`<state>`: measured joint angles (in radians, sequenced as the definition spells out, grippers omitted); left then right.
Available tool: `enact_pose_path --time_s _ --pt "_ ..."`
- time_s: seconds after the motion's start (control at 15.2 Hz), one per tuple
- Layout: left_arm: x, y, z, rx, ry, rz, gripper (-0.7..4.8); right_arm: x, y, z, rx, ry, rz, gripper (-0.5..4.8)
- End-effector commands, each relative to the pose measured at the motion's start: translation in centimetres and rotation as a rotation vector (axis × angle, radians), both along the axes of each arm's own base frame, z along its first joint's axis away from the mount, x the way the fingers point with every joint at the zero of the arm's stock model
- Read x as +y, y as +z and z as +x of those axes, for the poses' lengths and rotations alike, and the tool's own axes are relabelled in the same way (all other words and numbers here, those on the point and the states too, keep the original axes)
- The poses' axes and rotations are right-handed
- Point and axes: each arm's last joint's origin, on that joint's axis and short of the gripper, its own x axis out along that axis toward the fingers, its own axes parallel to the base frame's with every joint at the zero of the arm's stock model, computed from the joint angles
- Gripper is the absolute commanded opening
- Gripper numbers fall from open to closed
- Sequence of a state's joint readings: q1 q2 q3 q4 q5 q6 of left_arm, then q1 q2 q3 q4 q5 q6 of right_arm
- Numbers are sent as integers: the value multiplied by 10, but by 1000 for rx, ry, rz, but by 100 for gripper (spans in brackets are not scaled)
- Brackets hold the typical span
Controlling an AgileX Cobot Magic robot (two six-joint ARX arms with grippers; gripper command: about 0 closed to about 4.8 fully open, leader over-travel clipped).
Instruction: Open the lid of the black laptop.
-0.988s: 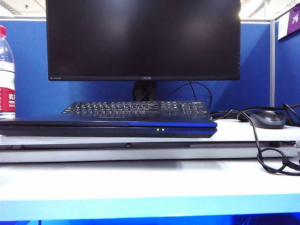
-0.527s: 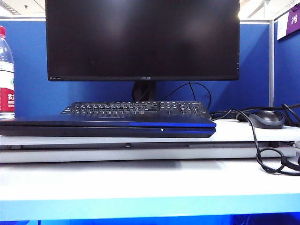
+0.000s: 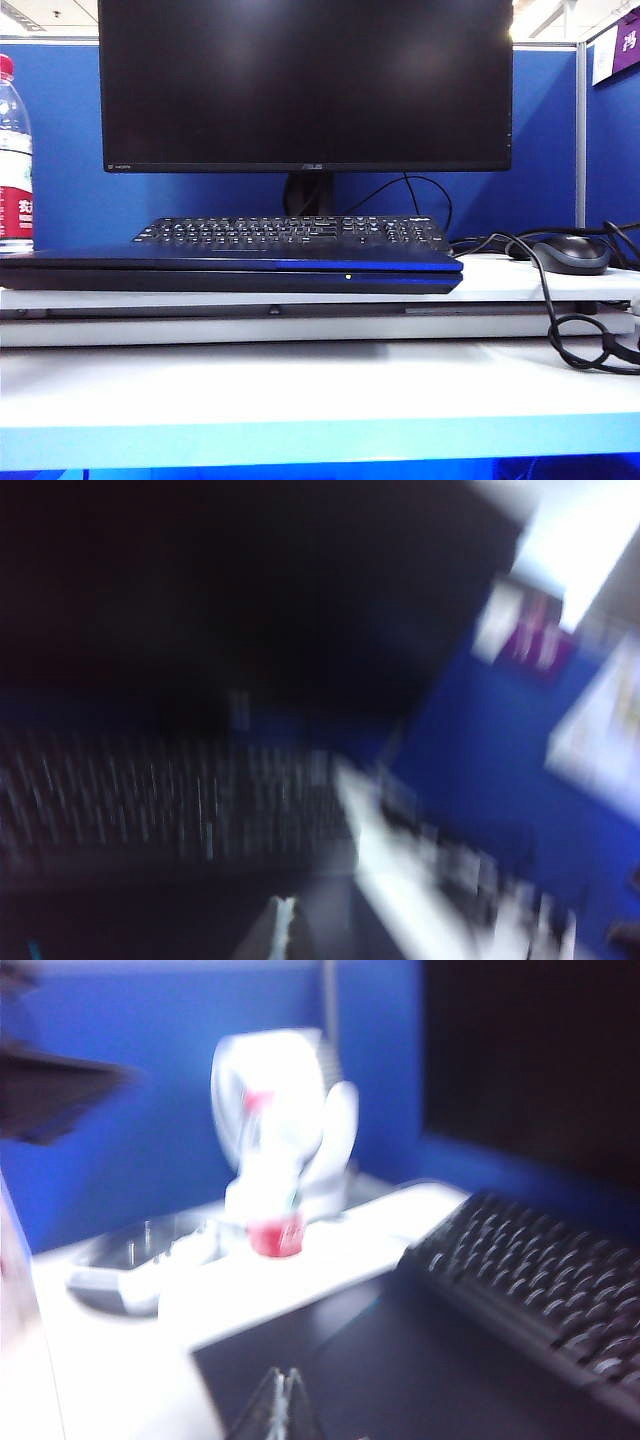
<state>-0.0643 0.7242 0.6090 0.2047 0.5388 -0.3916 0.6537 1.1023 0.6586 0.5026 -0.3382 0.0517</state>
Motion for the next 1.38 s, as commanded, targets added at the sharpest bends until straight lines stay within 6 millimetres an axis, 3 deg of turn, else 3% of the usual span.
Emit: enact_pose_path --time_s 0.07,0.26,0.4,0.53,0.99,1.38 --pt "-20 -45 9 42 -8 76 -4 25 -33 -8 23 -3 21 -4" --pt "-38 -84 -2 117 -44 103 -5 19 -68 -16 120 -24 70 -4" --pt "-43 -127 -13 235 21 158 -4 5 -103 -27 199 -112 22 -4" --pt "-43 -146 -19 281 79 192 -5 -1 -119 -33 253 -121 -6 -4" --pt "-44 -168 -10 379 174 257 -5 6 -155 -23 305 -156 -65 -4" --pt "-46 -175 -6 373 153 337 -5 2 -158 -16 319 -173 -49 -4"
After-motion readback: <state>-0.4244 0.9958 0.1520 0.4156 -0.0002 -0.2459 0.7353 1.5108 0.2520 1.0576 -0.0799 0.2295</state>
